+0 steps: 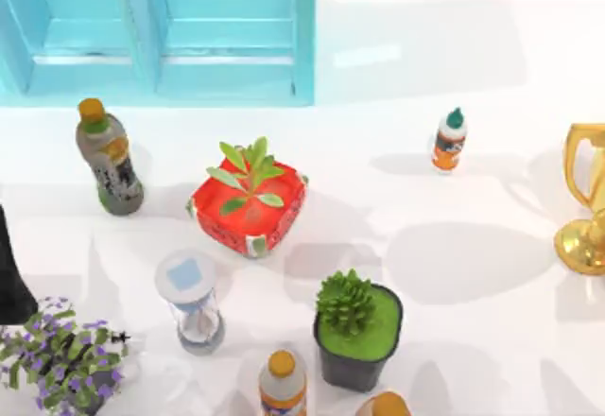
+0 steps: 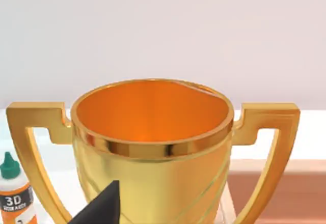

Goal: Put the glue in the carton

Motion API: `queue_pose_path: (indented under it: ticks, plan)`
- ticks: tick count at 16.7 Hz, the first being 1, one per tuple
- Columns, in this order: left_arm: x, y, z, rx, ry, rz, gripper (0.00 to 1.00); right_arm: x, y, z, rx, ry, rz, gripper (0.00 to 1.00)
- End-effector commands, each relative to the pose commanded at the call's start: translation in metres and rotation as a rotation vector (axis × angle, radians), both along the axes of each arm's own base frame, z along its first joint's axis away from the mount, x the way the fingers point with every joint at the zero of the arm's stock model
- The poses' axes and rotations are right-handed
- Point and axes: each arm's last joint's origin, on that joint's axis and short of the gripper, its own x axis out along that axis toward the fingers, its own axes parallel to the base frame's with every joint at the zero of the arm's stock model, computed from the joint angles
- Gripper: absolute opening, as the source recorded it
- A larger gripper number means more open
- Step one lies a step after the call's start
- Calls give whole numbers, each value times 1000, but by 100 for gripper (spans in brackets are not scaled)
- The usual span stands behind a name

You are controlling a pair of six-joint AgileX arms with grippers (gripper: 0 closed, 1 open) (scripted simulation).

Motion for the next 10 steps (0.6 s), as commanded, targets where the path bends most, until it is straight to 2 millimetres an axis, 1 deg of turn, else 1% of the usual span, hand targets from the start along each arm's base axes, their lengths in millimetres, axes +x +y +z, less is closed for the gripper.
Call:
queue_pose_path:
  ticks: [3, 5, 7, 10]
  plan:
    - [0, 0, 0, 0, 0, 0, 100, 0, 0, 3, -7, -4, 7, 100]
    - [0, 0, 0, 0, 0, 0, 100, -1, 2, 17, -42, -21, 42, 100]
    - [0, 0, 0, 0, 0, 0, 100, -2, 5, 42, -106, -41, 98, 100]
    - [0, 0, 0, 0, 0, 0, 100, 2, 11, 92, -242, -52, 203, 100]
